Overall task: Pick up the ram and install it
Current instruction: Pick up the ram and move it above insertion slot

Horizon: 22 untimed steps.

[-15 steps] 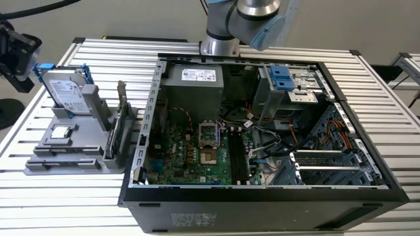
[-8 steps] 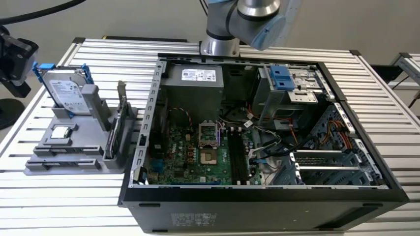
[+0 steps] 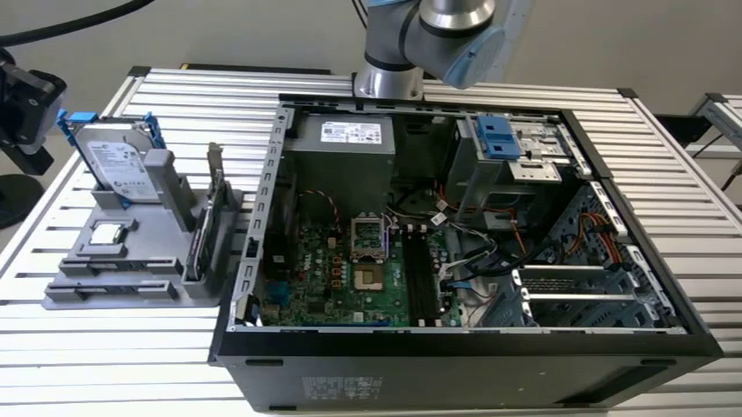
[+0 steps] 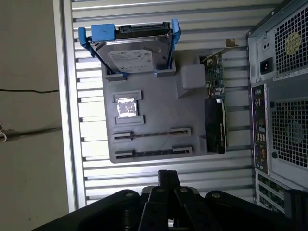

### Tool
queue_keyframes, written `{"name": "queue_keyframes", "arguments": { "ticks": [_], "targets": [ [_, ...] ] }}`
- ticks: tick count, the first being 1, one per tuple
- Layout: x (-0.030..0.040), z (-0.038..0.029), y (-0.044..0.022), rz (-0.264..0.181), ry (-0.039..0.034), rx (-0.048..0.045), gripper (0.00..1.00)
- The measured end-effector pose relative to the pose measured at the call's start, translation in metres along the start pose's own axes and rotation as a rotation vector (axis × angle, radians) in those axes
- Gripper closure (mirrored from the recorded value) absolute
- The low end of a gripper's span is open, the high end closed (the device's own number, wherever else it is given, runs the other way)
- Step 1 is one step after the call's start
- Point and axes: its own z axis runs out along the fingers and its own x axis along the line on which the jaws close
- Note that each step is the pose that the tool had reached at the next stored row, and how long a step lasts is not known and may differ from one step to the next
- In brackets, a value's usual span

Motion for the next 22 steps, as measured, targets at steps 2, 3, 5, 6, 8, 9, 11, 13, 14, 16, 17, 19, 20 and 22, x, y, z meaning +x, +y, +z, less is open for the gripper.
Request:
{"name": "queue_keyframes", "arguments": {
  "ticks": [2,3,5,6,8,9,11,13,14,16,17,19,20,22],
  "targets": [
    [0.0,0.0,0.0,0.0,0.0,0.0,1.0],
    [0.0,0.0,0.0,0.0,0.0,0.0,1.0],
    [0.0,0.0001,0.0,0.0,0.0,0.0,1.0],
    [0.0,0.0,0.0,0.0,0.0,0.0,1.0],
    [0.0,0.0,0.0,0.0,0.0001,0.0,1.0],
    [0.0,0.0,0.0,0.0,0.0,0.0,1.0],
    [0.0,0.0002,0.0,0.009,-0.0005,-0.0001,1.0],
    [0.0,0.0001,0.0,0.033,-0.0016,0.0,1.0],
    [0.0001,0.0001,0.0,0.046,-0.0021,0.0002,1.0],
    [0.0001,0.0001,0.0,0.071,-0.0032,0.0003,1.0],
    [0.0001,0.0001,0.0,0.083,-0.0037,0.0004,1.0],
    [0.0001,0.0001,0.0,0.106,-0.0045,0.0005,1.0],
    [0.0001,0.0001,0.0,0.117,-0.0048,0.0006,1.0],
    [0.0001,0.0001,0.0,0.137,-0.0055,0.0007,1.0]
  ]
}}
